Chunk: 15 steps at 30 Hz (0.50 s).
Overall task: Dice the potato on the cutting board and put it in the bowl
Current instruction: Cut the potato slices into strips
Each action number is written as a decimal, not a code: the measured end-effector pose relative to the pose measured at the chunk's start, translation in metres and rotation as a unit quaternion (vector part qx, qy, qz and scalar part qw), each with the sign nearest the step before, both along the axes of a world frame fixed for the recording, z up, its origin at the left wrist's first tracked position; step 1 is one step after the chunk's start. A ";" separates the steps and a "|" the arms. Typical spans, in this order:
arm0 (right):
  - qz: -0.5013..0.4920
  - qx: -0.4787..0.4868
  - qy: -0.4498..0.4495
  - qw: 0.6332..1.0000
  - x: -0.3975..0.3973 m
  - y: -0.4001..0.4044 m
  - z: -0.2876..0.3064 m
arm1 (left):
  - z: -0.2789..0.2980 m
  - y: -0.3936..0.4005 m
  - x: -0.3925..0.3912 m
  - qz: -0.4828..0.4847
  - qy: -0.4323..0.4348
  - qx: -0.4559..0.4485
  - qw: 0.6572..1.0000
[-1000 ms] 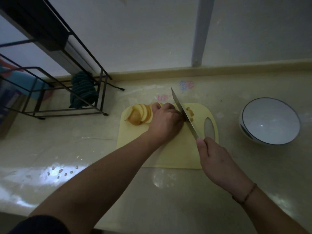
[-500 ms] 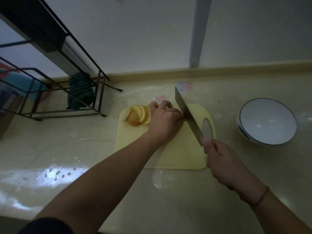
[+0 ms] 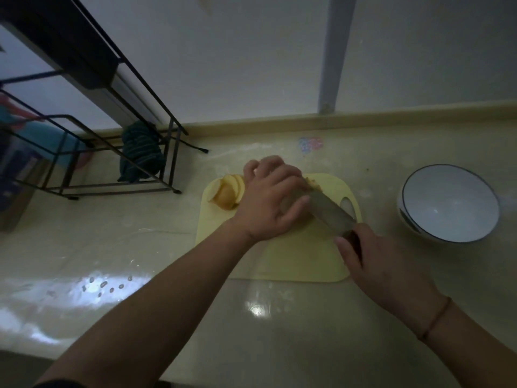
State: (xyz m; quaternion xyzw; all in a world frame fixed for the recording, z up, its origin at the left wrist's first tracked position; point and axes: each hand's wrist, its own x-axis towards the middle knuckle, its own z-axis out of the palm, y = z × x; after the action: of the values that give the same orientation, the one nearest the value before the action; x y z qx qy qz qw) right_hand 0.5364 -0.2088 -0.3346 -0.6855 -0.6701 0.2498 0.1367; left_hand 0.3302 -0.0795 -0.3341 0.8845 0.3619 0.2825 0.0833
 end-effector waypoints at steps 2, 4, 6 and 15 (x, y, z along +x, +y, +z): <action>0.025 0.021 -0.050 0.998 0.003 0.002 -0.002 | 0.006 0.007 0.004 -0.007 0.147 -0.034 0.989; 0.047 0.056 -0.115 0.991 0.003 0.001 0.002 | 0.007 0.009 0.011 -0.013 0.218 -0.051 0.975; 0.060 0.054 -0.148 0.986 0.001 -0.002 0.007 | 0.006 0.011 0.018 -0.009 0.245 -0.072 0.967; 0.053 0.039 -0.161 0.985 0.001 -0.012 0.008 | 0.016 0.022 0.017 0.015 0.167 -0.141 0.976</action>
State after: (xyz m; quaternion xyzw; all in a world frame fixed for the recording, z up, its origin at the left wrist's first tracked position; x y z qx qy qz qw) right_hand 0.5378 -0.2212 -0.3264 -0.6744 -0.7280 0.1169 0.0403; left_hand 0.3468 -0.0577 -0.3182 0.8928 0.4205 0.0783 0.1416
